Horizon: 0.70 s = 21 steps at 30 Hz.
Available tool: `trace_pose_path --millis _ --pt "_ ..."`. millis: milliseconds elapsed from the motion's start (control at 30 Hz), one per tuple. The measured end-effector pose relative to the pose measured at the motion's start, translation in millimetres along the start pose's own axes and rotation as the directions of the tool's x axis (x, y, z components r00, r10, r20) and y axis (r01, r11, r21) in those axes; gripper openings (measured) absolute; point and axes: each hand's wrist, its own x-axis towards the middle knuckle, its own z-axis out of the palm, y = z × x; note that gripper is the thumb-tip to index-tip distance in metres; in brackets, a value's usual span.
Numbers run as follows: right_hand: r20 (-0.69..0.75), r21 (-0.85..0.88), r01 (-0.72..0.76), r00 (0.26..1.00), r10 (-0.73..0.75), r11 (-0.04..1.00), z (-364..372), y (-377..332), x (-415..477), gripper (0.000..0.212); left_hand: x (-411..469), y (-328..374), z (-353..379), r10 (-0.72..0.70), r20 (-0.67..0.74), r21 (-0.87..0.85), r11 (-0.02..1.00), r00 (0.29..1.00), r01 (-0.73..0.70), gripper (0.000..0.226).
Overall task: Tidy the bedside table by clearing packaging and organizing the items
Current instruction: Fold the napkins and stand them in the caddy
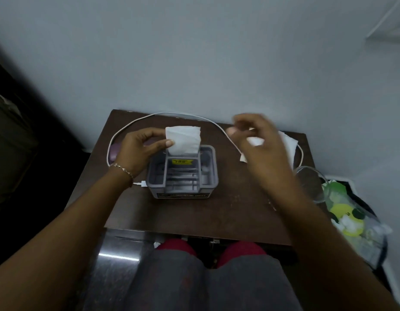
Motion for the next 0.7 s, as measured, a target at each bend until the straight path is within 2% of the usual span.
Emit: trace_pose_path --millis 67,133,200,267,300,333,367,433,533,600,700 --pt "-0.099 0.011 0.043 0.994 -0.041 0.999 -54 -10 0 0.016 -9 10 -4 -0.035 0.014 0.007 0.999 0.999 0.035 0.031" --pt "-0.207 0.053 -0.031 0.977 0.042 0.998 -109 -1 5 0.013 -23 28 -5 0.009 -0.066 -0.006 1.000 0.998 -0.010 0.043" --pt "-0.258 0.105 -0.150 0.951 0.172 0.983 -146 30 13 0.008 -39 51 6 0.168 -0.236 0.044 0.986 0.957 -0.163 0.042" --pt "-0.247 0.084 -0.280 0.924 0.292 0.956 -160 74 23 0.013 -55 80 35 0.431 -0.337 0.298 0.892 0.837 -0.339 0.030" --pt "-0.229 0.077 -0.342 0.908 0.350 0.937 -160 96 27 0.016 -60 92 54 0.549 -0.305 0.400 0.815 0.778 -0.418 0.025" --pt "-0.203 0.068 -0.399 0.892 0.404 0.915 -156 117 30 0.015 -61 99 75 0.617 -0.224 0.435 0.756 0.755 -0.489 0.021" --pt "-0.167 0.026 -0.432 0.887 0.430 0.901 -153 136 32 0.012 -58 100 97 0.621 -0.121 0.416 0.740 0.774 -0.529 0.021" --pt "-0.075 -0.125 -0.438 0.899 0.431 0.890 -140 164 32 0.014 -43 89 138 0.510 0.087 0.371 0.780 0.856 -0.503 0.025" --pt "0.103 -0.254 -0.305 0.935 0.339 0.918 -121 187 27 0.026 -14 54 185 0.220 0.265 0.436 0.841 0.939 -0.320 0.029" --pt "0.141 -0.328 -0.249 0.941 0.308 0.911 -114 198 28 0.025 2 37 207 0.079 0.345 0.498 0.830 0.935 -0.254 0.032" --pt "0.157 -0.470 -0.168 0.950 0.269 0.867 -117 208 31 0.012 15 24 225 0.049 0.476 0.559 0.754 0.878 -0.346 0.037"
